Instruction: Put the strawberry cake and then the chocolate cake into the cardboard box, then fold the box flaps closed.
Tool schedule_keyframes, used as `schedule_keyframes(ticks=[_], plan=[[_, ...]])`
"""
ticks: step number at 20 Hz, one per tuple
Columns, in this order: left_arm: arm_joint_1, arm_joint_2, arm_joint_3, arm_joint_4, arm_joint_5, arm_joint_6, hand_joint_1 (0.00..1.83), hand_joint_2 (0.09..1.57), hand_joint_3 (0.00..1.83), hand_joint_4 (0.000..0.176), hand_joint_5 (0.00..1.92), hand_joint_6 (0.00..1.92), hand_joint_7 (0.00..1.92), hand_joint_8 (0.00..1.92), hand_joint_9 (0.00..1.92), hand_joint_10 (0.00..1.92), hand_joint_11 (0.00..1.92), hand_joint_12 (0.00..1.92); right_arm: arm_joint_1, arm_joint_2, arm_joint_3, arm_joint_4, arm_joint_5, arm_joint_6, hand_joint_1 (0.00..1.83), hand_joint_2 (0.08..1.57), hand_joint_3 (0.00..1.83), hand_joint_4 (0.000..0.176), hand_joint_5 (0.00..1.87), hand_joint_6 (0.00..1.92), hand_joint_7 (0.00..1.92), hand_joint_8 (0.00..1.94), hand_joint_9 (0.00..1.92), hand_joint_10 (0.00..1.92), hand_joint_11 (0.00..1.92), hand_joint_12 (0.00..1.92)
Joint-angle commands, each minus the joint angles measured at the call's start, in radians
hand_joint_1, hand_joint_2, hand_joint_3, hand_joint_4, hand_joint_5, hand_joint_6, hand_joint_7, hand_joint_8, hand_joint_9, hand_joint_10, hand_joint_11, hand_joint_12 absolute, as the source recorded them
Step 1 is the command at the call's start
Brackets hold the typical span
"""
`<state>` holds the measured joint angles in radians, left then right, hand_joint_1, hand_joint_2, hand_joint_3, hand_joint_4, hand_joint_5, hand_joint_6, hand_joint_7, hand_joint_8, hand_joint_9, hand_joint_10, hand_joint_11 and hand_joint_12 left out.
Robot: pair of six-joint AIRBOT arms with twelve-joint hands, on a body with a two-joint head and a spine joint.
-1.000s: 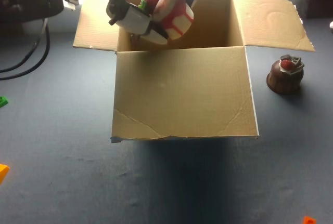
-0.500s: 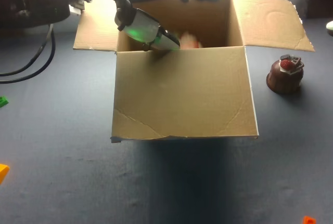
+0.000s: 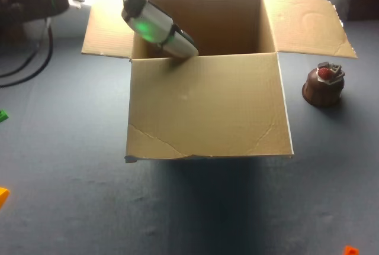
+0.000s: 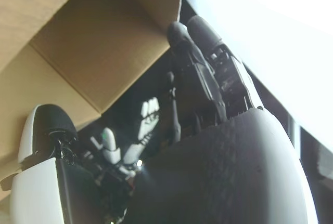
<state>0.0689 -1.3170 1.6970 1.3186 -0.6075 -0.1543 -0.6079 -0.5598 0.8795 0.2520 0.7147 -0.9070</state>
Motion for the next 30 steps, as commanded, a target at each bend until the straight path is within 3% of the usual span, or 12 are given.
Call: schedule_keyframes(ticks=[1,5,8,12,15,16,19,22,25,27,29,30], plan=[[-0.025,0.007,0.014,-0.065,-0.035,-0.001,0.65,0.96,0.00,0.063,0.25,0.02,0.40,0.01,0.60,0.05,0.24,1.13,0.006,0.006,0.023,-0.008,0.092,0.069,0.24,1.25,0.00,0.000,0.26,0.00,0.23,0.00,0.23,0.01,0.00,0.70],[-0.059,0.005,0.055,-0.065,-0.032,-0.031,0.68,0.99,0.01,0.054,0.24,0.00,0.38,0.00,0.60,0.03,0.17,1.22,-0.004,-0.016,0.068,-0.021,0.059,0.174,0.24,1.23,0.00,0.000,0.23,0.00,0.21,0.00,0.23,0.01,0.00,0.78],[-0.073,0.016,0.057,-0.061,0.000,-0.100,0.69,1.00,0.00,0.057,0.26,0.00,0.43,0.01,0.62,0.03,0.18,1.23,-0.006,-0.037,0.109,0.003,0.027,0.281,0.42,1.14,0.00,0.000,0.17,0.00,0.17,0.00,0.20,0.00,0.00,0.78],[-0.099,0.060,0.031,0.018,0.084,-0.230,0.69,0.99,0.00,0.069,0.26,0.00,0.42,0.00,0.61,0.01,0.14,1.24,-0.007,-0.067,0.118,0.080,-0.002,0.273,0.81,1.02,0.00,0.000,0.16,0.01,0.19,0.01,0.20,0.01,0.00,0.74],[-0.111,0.099,-0.002,0.092,0.152,-0.336,0.70,1.00,0.00,0.062,0.24,0.00,0.40,0.00,0.59,0.00,0.13,1.23,0.003,-0.092,0.131,0.124,-0.007,0.256,1.02,0.93,0.00,0.000,0.14,0.00,0.20,0.00,0.21,0.00,0.00,0.71],[-0.113,0.115,-0.018,0.109,0.176,-0.369,0.71,1.00,0.00,0.062,0.24,0.00,0.39,0.00,0.59,0.00,0.13,1.22,0.014,-0.108,0.144,0.144,-0.025,0.246,1.07,0.92,0.00,0.000,0.11,0.00,0.16,0.00,0.17,0.00,0.00,0.56],[-0.120,0.169,-0.079,0.168,0.245,-0.466,0.74,1.00,0.00,0.065,0.24,0.00,0.39,0.00,0.60,0.00,0.12,1.22,0.040,-0.163,0.196,0.213,-0.084,0.234,1.11,0.92,0.00,0.000,0.09,0.00,0.15,0.00,0.14,0.00,0.00,0.38],[-0.137,0.202,-0.112,0.317,0.280,-0.613,0.76,1.00,0.00,0.067,0.23,0.00,0.40,0.00,0.60,0.00,0.14,1.19,0.068,-0.206,0.228,0.252,-0.135,0.234,1.06,0.97,0.02,0.000,0.10,0.01,0.16,0.00,0.13,0.01,0.00,0.30],[-0.154,0.237,-0.142,0.570,0.294,-0.853,0.74,1.01,0.00,0.064,0.19,0.00,0.39,0.00,0.58,0.00,0.14,1.16,0.100,-0.260,0.262,0.253,-0.193,0.234,1.06,0.98,0.01,0.000,0.11,0.01,0.16,0.00,0.13,0.00,0.00,0.33],[-0.159,0.258,-0.157,0.696,0.293,-0.986,0.75,1.01,0.00,0.073,0.19,0.00,0.39,0.00,0.59,0.00,0.15,1.15,0.116,-0.296,0.299,0.253,-0.219,0.237,1.05,0.99,0.01,0.000,0.10,0.00,0.14,0.00,0.13,0.00,0.00,0.40],[-0.155,0.279,-0.170,0.749,0.288,-1.042,0.75,1.01,0.00,0.067,0.21,0.00,0.40,0.00,0.59,0.00,0.16,1.10,0.136,-0.338,0.338,0.255,-0.220,0.225,1.02,1.01,0.01,0.000,0.08,0.00,0.13,0.00,0.11,0.00,0.00,0.29],[-0.150,0.284,-0.173,0.755,0.282,-1.052,0.68,1.04,0.01,0.052,0.19,0.00,0.39,0.00,0.56,0.00,0.13,1.12,0.143,-0.351,0.349,0.255,-0.220,0.220,1.03,1.01,0.01,0.000,0.09,0.00,0.14,0.00,0.11,0.00,0.00,0.24]])
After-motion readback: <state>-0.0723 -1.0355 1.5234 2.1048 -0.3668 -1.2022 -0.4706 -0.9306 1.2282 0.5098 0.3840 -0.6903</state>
